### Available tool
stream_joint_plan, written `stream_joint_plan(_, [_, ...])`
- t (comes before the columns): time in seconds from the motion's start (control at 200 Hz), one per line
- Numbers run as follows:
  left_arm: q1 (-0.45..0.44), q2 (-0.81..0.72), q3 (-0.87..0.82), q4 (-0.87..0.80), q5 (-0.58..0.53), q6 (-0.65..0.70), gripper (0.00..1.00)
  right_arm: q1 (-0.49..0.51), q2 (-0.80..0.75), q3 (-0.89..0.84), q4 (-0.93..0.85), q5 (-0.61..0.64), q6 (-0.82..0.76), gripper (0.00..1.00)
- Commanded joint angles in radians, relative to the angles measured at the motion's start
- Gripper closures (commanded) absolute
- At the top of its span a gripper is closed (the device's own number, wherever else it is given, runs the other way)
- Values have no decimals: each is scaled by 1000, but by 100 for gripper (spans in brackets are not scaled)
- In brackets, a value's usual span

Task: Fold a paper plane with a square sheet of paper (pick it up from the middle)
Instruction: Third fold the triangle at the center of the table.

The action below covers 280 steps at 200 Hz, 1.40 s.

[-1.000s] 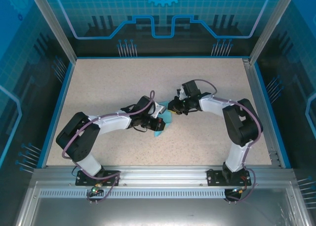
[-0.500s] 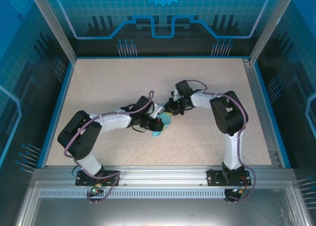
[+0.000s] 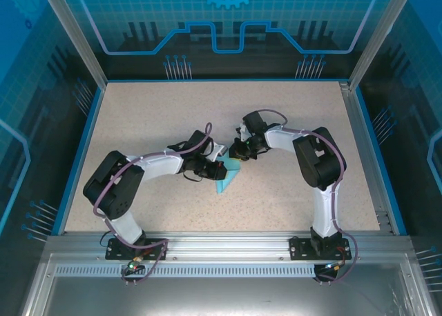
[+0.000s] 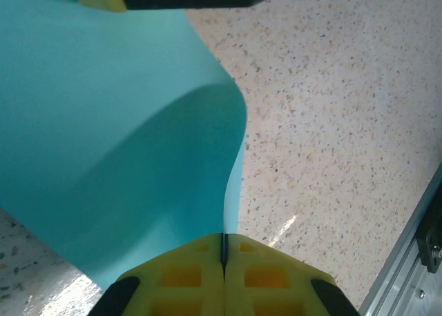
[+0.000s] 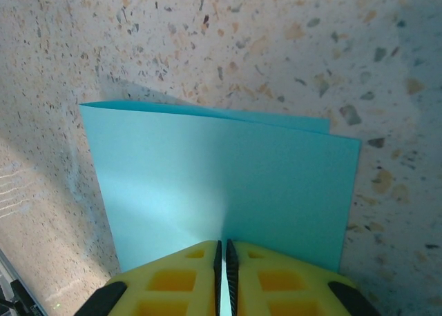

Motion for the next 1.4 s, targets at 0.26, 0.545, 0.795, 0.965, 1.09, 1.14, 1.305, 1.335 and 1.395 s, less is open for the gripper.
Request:
stream_joint_plan(0.26, [34, 51, 52, -46, -48, 3, 93, 16, 8, -11, -92, 40, -9, 85])
stream_joint_plan(0.545, [32, 61, 63, -56, -90, 6, 92, 16, 0, -17, -92, 42, -5, 84])
stream_joint_plan(0.795, [33, 61, 63, -88, -97, 5, 92, 16, 0, -11, -102, 49, -6, 84])
stream_joint_plan(0.965, [32, 61, 69, -107, -114, 0, 92, 16, 3, -15, -99, 47, -4, 84])
stream_joint_plan(1.09, [33, 62, 65, -98, -130, 1, 92, 16, 3, -18, -95, 46, -1, 84])
stream_joint_plan(1.14, [32, 67, 72, -100, -130, 4, 91, 17, 5, -18, -93, 45, -1, 84])
stream_joint_plan(1.305, [33, 77, 78, -86, -125, 6, 91, 20, 7, -20, -91, 45, 3, 84])
stream_joint_plan(1.335, [33, 79, 80, -91, -128, 6, 91, 20, 7, -20, -89, 44, 2, 83])
stream_joint_plan(1.395, [33, 85, 84, -102, -136, 7, 91, 21, 7, -20, -90, 45, 3, 83])
